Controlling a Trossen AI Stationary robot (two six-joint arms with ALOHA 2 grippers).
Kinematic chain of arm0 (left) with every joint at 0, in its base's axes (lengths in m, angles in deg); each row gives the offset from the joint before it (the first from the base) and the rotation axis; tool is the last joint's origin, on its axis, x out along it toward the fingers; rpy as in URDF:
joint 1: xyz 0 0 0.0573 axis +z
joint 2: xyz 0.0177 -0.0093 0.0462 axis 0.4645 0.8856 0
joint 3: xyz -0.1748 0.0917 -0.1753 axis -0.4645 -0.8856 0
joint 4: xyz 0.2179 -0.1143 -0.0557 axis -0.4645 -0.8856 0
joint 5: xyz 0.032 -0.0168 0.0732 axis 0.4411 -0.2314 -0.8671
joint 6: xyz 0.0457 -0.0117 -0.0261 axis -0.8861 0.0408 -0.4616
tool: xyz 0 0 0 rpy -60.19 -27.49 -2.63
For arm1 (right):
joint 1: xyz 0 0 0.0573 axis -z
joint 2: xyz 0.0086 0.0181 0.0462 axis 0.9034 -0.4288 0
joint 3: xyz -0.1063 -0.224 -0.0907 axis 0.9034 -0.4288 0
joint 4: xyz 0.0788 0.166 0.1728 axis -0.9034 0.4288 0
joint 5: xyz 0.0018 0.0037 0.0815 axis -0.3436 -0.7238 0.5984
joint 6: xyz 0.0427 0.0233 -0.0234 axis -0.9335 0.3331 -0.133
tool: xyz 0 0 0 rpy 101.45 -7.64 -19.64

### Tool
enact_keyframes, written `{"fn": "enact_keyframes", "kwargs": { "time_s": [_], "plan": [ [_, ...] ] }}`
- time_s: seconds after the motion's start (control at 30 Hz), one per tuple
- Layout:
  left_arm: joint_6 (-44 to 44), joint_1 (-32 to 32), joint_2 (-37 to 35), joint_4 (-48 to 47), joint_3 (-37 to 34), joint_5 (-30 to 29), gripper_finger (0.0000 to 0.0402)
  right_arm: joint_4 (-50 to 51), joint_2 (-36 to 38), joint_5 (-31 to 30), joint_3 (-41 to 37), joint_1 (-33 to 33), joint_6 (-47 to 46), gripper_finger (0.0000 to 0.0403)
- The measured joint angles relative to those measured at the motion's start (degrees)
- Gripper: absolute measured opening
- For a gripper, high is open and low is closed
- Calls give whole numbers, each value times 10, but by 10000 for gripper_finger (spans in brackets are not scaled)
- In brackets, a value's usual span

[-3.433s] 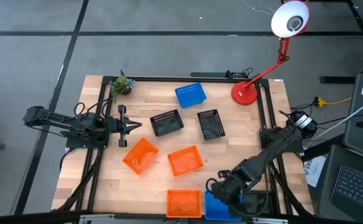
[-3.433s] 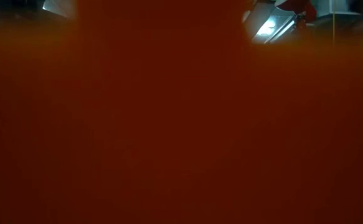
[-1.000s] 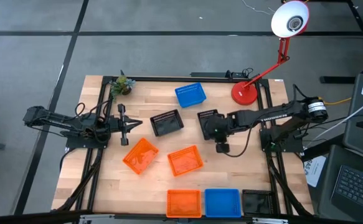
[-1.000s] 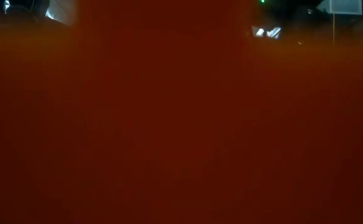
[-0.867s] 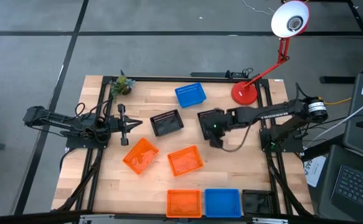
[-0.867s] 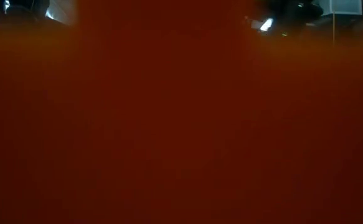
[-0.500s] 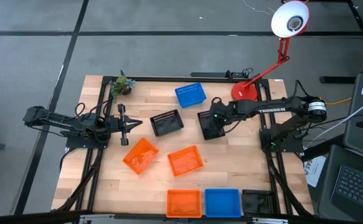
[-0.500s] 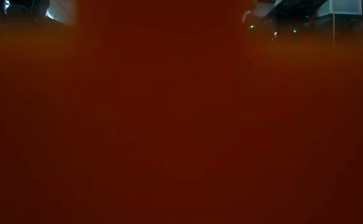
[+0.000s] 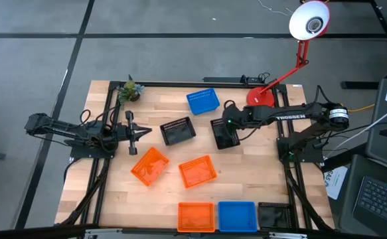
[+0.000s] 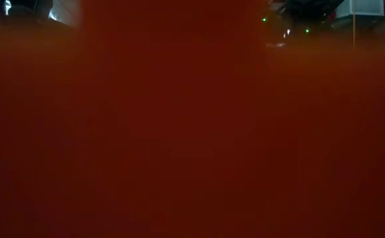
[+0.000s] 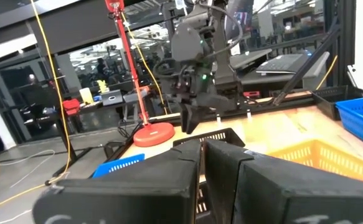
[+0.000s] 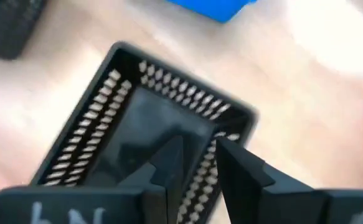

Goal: Stack baskets by color
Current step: Stack the top right black bin on the bottom black bin

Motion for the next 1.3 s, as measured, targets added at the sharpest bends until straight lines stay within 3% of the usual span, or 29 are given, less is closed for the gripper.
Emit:
{"fn": "enact_keyframes", "kwargs": {
  "time_s": [0.27, 0.8, 1.2, 1.3],
  "plan": [
    [0, 0, 0, 0, 0, -2, 14, 26, -1, 11, -17, 28, -32, 96],
    [-1, 0, 0, 0, 0, -3, 14, -89, -2, 55, -92, 36, -59, 96],
    [0, 0, 0, -1, 0, -3, 14, -121, -21, 42, -98, 47, 2, 96],
    [0, 0, 0, -7, 0, -3, 14, -121, -27, 71, -98, 47, 25, 87]
  ]
}}
